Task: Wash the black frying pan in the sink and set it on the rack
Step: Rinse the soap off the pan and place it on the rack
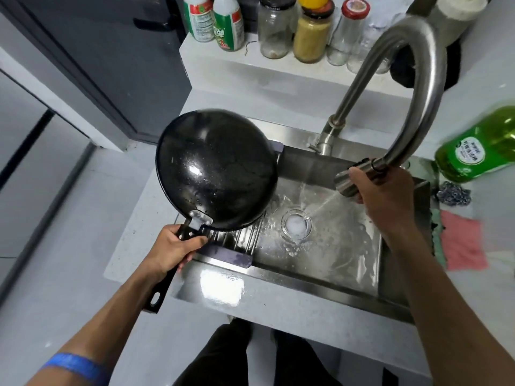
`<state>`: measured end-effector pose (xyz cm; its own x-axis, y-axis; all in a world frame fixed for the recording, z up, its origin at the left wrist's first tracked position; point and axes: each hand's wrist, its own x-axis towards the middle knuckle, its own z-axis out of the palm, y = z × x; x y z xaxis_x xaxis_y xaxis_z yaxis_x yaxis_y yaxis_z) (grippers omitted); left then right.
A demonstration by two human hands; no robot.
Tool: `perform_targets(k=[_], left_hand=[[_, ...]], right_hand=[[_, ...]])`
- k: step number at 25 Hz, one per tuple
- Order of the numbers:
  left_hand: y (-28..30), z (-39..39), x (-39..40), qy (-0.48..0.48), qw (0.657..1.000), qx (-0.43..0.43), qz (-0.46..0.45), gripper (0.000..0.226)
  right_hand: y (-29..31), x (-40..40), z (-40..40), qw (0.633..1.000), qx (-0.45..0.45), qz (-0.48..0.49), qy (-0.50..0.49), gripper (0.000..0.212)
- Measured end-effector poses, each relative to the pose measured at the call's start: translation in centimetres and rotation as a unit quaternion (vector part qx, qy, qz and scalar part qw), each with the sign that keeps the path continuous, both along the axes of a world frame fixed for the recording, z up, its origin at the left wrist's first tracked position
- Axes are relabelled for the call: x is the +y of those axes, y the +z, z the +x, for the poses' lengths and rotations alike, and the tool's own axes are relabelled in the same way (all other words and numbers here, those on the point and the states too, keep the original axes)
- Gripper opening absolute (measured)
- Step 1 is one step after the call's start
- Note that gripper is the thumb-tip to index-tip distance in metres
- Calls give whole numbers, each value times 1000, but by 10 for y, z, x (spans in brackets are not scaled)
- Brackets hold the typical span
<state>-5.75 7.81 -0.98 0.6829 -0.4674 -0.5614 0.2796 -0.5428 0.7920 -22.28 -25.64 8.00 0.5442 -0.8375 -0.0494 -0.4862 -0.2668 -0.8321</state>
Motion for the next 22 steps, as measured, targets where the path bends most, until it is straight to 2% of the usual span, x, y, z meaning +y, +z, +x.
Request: perform_targets(k=[4, 11, 12, 14, 16, 18, 20, 21, 22], left_hand=[[-7, 10, 10, 15, 1000, 9, 14, 36], [-38, 7, 8, 28, 998, 35, 45, 21], [-42, 5, 8, 37, 998, 32, 47, 19], [-47, 1, 5, 54, 997, 12, 61, 16], [-56, -2, 1, 18, 991, -58, 119, 15], [-61, -6, 0, -55, 965, -137, 217, 29], [-60, -11, 1, -140, 881, -259, 370, 49], [-54, -14, 0, -138, 842, -318, 414, 55], [-47, -18, -3, -107, 827, -366, 412, 54]], right_hand=[[-2, -1, 4, 1000, 0, 11, -12, 17], [-2, -2, 9, 999, -33, 26, 0, 3], [-2, -2, 9, 999, -39, 27, 5, 3], [1, 0, 9, 998, -51, 30, 10, 17], [1, -1, 8, 998, -58, 37, 11, 23], [3, 0, 8, 996, -68, 47, 19, 22], [4, -1, 9, 994, -89, 53, 25, 25], [3, 0, 10, 993, -96, 52, 31, 27], [2, 0, 10, 993, -100, 52, 38, 26]])
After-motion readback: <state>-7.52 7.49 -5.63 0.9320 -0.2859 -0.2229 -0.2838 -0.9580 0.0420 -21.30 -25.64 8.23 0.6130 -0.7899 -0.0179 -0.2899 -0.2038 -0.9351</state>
